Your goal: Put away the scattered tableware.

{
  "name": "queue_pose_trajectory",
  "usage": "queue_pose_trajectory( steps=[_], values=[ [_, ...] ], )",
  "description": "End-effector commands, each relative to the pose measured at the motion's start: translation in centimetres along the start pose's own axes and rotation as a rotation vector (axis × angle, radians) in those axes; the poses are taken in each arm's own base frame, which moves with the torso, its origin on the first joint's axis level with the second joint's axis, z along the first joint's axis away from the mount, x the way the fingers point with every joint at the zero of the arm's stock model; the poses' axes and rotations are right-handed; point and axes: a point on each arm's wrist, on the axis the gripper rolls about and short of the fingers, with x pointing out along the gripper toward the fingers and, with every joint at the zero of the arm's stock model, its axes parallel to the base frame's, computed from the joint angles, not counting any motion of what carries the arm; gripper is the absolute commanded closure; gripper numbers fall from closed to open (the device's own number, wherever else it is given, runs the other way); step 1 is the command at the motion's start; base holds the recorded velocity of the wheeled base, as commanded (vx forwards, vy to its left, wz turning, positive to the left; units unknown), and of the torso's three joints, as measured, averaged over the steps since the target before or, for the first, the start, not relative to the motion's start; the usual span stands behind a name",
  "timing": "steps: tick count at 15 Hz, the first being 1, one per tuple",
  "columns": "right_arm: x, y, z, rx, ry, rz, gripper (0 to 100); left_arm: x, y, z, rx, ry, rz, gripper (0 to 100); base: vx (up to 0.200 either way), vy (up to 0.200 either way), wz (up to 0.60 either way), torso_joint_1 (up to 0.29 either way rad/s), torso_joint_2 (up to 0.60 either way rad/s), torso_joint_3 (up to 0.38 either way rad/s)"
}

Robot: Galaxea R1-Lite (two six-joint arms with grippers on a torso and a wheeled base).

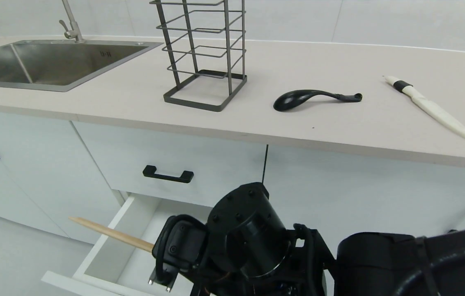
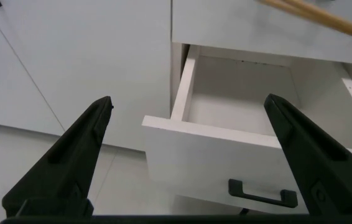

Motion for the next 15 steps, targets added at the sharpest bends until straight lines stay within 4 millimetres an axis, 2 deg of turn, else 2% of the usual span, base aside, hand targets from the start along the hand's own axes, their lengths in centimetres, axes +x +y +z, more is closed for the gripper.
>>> queue_pose_trajectory(
  steps=[1,6,10,15],
  values=[
    [0.2,-0.2,-0.5,0.0,0.036,0.003,100,0.0,0.0,0.0,0.0,0.002,0.0,0,0.0,0.0,0.0,-0.046,0.24,0.036],
    [0.9,-1.3,-0.9,0.01,0.071,-0.008,100,0.0,0.0,0.0,0.0,0.002,0.0,0,0.0,0.0,0.0,-0.037,0.11,0.031],
    [3.6,-3.0,-1.7,-0.016,0.151,-0.036,100,0.0,0.0,0.0,0.0,0.002,0.0,0,0.0,0.0,0.0,0.0,0.0,0.0],
    [4.0,-3.3,-1.6,0.006,0.158,-0.074,100,0.0,0.0,0.0,0.0,0.002,0.0,0,0.0,0.0,0.0,0.0,0.0,0.015]
  ],
)
